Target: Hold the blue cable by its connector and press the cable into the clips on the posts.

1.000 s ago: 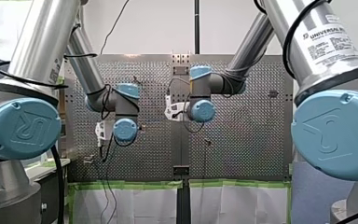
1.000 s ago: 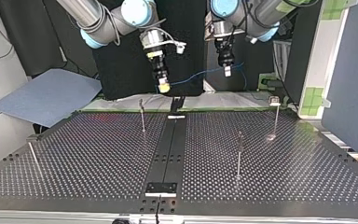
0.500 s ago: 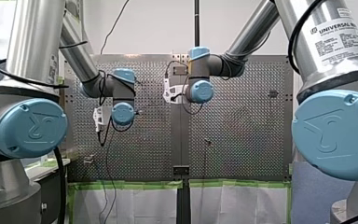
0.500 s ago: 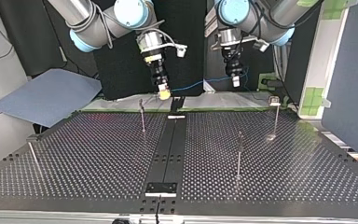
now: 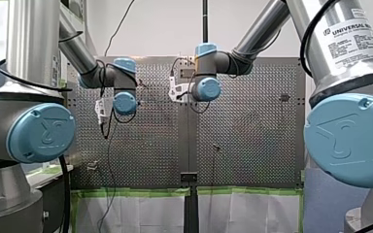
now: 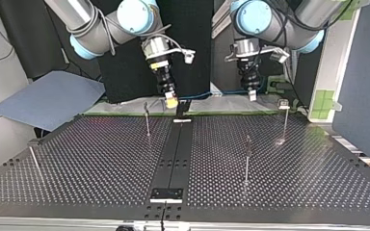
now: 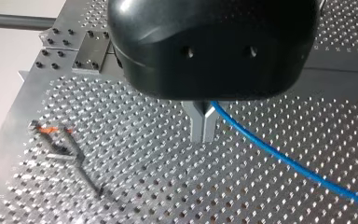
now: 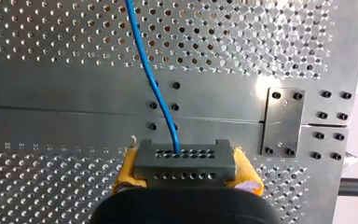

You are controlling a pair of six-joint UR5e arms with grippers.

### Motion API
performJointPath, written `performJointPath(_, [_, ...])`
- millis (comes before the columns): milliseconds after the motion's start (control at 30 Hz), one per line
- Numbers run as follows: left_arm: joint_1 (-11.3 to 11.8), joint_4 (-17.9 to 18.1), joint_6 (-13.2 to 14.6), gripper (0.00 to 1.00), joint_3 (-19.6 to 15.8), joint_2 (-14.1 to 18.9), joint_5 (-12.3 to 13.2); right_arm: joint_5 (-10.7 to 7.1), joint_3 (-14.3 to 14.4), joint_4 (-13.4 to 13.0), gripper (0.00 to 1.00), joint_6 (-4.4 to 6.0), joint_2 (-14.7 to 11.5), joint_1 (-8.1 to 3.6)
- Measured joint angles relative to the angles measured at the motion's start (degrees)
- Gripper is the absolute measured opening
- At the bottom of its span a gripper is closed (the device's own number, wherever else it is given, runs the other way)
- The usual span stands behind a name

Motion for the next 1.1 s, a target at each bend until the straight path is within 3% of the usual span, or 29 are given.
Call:
performJointPath(367, [5.03, -5.73, -1.09, 0.00, 4.42, 2.41, 3.01, -0.29, -2.92, 2.82, 0.00, 0.10, 0.19, 0.07])
performJointPath(633, [5.67, -9.90, 1.06, 0.00, 6.73, 3.92, 5.70, -0.28, -3.89, 3.52, 0.00, 0.17, 0.51, 0.19])
performJointPath(800, [5.66, -12.35, 1.87, 0.00, 6.82, 5.49, 5.84, -0.72, -5.02, 3.67, 0.00, 0.41, 1.82, 0.36])
performJointPath(1100, [5.50, -16.82, 3.25, 0.00, 7.04, 7.83, 6.23, -2.43, -8.94, 4.74, 0.00, 2.02, 3.32, 0.77])
